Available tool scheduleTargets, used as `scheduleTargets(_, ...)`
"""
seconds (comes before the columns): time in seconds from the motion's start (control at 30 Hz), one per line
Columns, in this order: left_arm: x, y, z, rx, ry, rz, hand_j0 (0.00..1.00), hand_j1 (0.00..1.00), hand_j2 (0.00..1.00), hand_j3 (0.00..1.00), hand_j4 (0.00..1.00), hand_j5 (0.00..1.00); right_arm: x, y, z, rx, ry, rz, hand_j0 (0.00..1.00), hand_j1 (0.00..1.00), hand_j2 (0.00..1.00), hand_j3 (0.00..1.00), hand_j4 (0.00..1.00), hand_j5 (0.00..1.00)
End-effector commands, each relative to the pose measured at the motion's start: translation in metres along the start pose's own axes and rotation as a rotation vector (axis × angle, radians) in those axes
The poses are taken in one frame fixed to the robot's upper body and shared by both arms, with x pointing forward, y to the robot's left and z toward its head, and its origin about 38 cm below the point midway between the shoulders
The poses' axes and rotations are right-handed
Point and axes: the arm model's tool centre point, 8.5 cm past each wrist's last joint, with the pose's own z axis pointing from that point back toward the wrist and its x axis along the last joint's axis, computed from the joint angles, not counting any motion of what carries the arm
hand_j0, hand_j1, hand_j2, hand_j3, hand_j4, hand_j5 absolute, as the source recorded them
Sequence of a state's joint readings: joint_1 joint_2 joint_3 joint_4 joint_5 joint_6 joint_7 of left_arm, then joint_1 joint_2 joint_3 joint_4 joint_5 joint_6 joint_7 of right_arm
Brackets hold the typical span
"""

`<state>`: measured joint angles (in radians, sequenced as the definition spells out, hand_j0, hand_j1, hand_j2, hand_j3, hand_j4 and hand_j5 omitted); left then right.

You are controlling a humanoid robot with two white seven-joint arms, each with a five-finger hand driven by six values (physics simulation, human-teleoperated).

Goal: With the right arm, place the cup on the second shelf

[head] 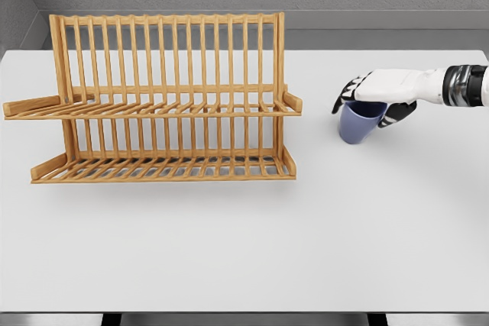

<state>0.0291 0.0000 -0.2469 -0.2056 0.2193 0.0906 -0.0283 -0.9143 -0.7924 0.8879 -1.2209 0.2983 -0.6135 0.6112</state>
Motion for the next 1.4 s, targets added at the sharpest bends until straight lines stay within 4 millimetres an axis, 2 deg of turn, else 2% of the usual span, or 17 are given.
scheduleTargets(0.0,0.000,0.000,0.000,0.001,0.000,0.000,1.00,1.00,1.00,1.00,1.00,1.00,-0.001,-0.002,0.002,-0.011,0.002,-0.006,0.60,0.60,0.60,0.60,0.60,0.60)
scheduleTargets(0.17,-0.001,0.000,0.000,-0.001,0.002,0.000,1.00,1.00,1.00,1.00,1.00,1.00,-0.002,-0.020,0.013,-0.065,0.012,0.010,0.61,0.61,0.61,0.61,0.61,0.61)
scheduleTargets(0.33,-0.001,0.000,0.000,0.001,0.002,0.000,1.00,1.00,1.00,1.00,1.00,1.00,0.013,-0.048,0.024,-0.142,-0.013,0.074,0.61,0.61,0.61,0.61,0.61,0.61)
scheduleTargets(0.47,0.000,0.000,0.000,0.001,0.000,0.000,1.00,1.00,1.00,1.00,1.00,1.00,0.018,-0.060,0.029,-0.175,-0.017,0.095,0.62,0.62,0.62,0.62,0.62,0.62)
scheduleTargets(0.5,0.000,0.000,0.000,-0.001,0.000,0.000,1.00,1.00,1.00,1.00,1.00,1.00,0.019,-0.068,0.038,-0.206,-0.011,0.107,0.61,0.61,0.61,0.61,0.61,0.61)
scheduleTargets(0.63,0.000,0.000,0.000,0.001,0.000,0.000,1.00,1.00,1.00,1.00,1.00,1.00,0.021,-0.074,0.040,-0.217,-0.012,0.122,0.62,0.62,0.62,0.62,0.62,0.62)
scheduleTargets(0.67,0.000,0.000,0.000,-0.001,0.000,0.000,1.00,1.00,1.00,1.00,1.00,1.00,0.023,-0.081,0.047,-0.242,-0.009,0.135,0.62,0.62,0.62,0.62,0.62,0.62)
scheduleTargets(0.73,0.000,0.000,0.000,0.001,0.000,0.000,1.00,1.00,1.00,1.00,1.00,1.00,0.037,-0.089,0.052,-0.253,-0.030,0.185,0.62,0.62,0.62,0.62,0.62,0.62)
scheduleTargets(0.87,0.000,0.000,0.000,0.001,0.000,0.000,1.00,1.00,1.00,1.00,1.00,1.00,0.065,-0.101,0.050,-0.271,-0.089,0.261,0.62,0.62,0.62,0.62,0.62,0.62)
scheduleTargets(1.03,-0.001,0.000,0.000,0.001,0.002,0.000,1.00,1.00,1.00,1.00,1.00,1.00,0.092,-0.112,0.053,-0.295,-0.138,0.337,0.62,0.62,0.62,0.62,0.62,0.62)
scheduleTargets(1.27,-0.001,0.000,0.000,-0.001,0.002,0.000,1.00,1.00,1.00,1.00,1.00,1.00,0.112,-0.127,0.057,-0.320,-0.170,0.402,0.62,0.62,0.62,0.62,0.62,0.62)
scheduleTargets(1.37,-0.001,0.000,0.000,-0.001,0.002,0.000,1.00,1.00,1.00,1.00,1.00,1.00,0.118,-0.127,0.052,-0.320,-0.189,0.409,0.62,0.62,0.62,0.62,0.62,0.62)
